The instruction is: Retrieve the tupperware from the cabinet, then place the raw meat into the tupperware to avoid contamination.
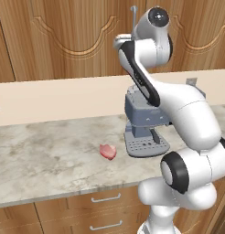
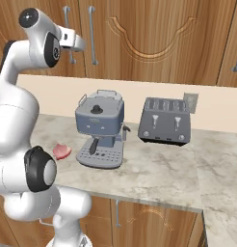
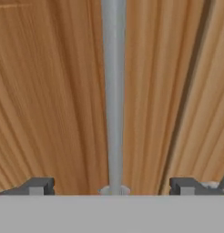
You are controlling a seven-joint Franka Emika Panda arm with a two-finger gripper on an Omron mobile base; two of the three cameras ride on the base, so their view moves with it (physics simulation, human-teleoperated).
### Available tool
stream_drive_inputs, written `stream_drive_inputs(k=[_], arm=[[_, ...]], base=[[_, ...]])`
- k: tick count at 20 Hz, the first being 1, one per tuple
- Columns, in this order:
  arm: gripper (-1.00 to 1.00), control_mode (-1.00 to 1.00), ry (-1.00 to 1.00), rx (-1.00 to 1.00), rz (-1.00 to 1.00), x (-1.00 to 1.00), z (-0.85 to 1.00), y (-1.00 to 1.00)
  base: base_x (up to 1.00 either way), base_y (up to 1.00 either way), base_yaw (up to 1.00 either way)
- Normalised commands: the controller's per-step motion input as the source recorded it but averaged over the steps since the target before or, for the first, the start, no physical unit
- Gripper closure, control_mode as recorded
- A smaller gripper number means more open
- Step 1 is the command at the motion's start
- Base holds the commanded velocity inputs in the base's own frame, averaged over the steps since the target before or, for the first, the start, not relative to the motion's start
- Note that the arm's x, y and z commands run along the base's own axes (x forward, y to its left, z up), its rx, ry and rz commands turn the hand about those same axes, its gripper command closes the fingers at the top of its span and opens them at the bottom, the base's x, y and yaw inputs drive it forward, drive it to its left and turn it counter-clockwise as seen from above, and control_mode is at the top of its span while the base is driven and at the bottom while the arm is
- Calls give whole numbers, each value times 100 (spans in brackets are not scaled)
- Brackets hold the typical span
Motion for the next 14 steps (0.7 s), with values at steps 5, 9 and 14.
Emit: stream_drive_inputs(k=[5, 9, 14], arm=[[-100, -100, 0, 0, 3, 35, 0, 0], [-100, -100, 0, 0, 3, 34, 0, 0], [100, -100, 0, 0, 3, 34, 0, 1]], base=[[0, 0, 0], [0, 0, 0], [0, 0, 0]])
